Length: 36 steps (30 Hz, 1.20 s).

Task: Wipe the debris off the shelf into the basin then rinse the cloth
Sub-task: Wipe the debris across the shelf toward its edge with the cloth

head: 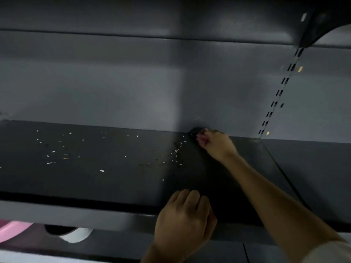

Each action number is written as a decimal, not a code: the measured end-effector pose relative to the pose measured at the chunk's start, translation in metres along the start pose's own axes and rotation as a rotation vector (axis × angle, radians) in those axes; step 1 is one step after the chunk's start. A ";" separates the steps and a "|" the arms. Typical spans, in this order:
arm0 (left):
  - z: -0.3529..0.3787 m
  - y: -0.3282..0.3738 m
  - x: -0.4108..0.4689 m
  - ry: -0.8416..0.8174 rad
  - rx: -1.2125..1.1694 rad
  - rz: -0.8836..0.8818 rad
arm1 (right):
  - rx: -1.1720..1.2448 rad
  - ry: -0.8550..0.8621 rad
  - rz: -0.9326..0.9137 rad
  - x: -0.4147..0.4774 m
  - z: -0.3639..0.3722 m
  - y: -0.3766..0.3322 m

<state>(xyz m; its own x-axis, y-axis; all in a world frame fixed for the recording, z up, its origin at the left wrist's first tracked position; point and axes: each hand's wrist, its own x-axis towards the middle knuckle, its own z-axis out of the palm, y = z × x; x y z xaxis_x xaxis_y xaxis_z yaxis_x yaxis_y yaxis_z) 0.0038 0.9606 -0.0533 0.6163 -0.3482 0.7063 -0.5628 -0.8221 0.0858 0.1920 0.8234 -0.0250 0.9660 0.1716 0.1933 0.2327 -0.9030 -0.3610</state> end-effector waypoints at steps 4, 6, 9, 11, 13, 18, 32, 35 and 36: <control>-0.002 -0.001 -0.001 -0.020 0.007 -0.002 | 0.141 -0.141 -0.224 0.010 0.022 -0.072; -0.003 -0.001 -0.002 -0.021 0.001 -0.007 | 0.234 -0.155 -0.265 0.008 0.021 -0.091; -0.004 -0.001 -0.001 -0.007 -0.004 -0.003 | 0.372 0.024 -0.236 -0.004 0.004 -0.080; -0.003 -0.001 0.000 0.022 0.008 -0.001 | 0.420 0.089 -0.140 -0.010 -0.017 -0.052; -0.001 0.000 0.001 0.056 0.020 0.000 | 0.300 0.064 -0.012 -0.012 -0.041 -0.014; 0.001 0.000 0.001 0.075 0.013 0.013 | 0.153 -0.162 0.162 -0.027 -0.040 0.045; -0.002 0.000 0.000 0.021 0.027 0.002 | 0.157 -0.262 -0.346 0.019 0.023 -0.092; -0.002 -0.001 -0.002 0.026 0.014 0.000 | 0.218 -0.206 -0.308 0.022 0.015 -0.089; -0.001 -0.001 -0.002 0.031 0.008 -0.003 | 0.252 -0.134 -0.292 0.018 0.009 -0.080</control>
<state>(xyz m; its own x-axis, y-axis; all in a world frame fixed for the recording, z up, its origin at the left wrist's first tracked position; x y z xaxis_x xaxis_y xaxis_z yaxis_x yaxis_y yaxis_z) 0.0020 0.9626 -0.0542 0.6008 -0.3319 0.7272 -0.5564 -0.8269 0.0822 0.1923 0.9022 -0.0005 0.8575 0.4714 0.2061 0.5036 -0.6870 -0.5239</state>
